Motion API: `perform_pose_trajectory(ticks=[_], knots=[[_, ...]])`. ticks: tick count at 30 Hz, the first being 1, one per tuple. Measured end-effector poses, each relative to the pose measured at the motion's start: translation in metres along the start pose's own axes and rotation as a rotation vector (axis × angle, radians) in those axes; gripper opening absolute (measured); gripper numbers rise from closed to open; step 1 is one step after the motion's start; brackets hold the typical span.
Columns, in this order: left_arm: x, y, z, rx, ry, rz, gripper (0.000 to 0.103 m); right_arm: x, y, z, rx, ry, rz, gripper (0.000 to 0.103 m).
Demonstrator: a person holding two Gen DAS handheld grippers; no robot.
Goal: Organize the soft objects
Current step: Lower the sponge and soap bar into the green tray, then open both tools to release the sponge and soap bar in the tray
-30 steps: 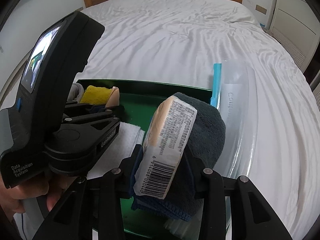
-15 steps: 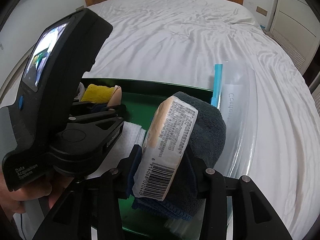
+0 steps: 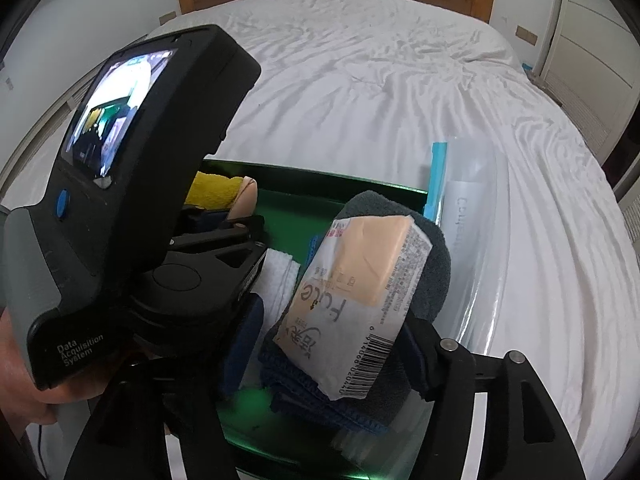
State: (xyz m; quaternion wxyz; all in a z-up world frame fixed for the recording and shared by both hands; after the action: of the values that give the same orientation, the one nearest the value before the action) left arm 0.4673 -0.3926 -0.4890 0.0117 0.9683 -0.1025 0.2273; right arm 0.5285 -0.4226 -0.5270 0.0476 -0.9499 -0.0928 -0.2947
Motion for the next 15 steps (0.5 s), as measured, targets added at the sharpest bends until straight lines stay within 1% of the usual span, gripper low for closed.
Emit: perform_pose_trajectory(ticks=[11,13,15], knots=[[0.006,0.001,-0.022,0.001,0.054,0.012,0.016,0.001,-0.006,-0.019,-0.019,0.036,-0.011,0.074],[0.007,-0.002,-0.026,-0.005,0.062,0.005,0.020,0.001,-0.008,-0.024,-0.031,0.044,-0.019,0.078],[0.009,-0.005,-0.032,-0.003,0.072,-0.005,0.022,0.001,-0.008,-0.028,-0.038,0.050,-0.019,0.081]])
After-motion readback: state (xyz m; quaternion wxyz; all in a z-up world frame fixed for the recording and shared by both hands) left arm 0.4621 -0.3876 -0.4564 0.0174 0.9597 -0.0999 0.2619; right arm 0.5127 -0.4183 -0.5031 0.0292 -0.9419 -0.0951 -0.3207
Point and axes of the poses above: each gripper's, at about its wrist camera, not at the fingertips, and z roughly the way its jaws point, y to its right, x to its top, the point moved 5 cm from there along z, roughly the way its jaws point, and after that the axes turned 2 degrees about -z, right-handed, at the moved point
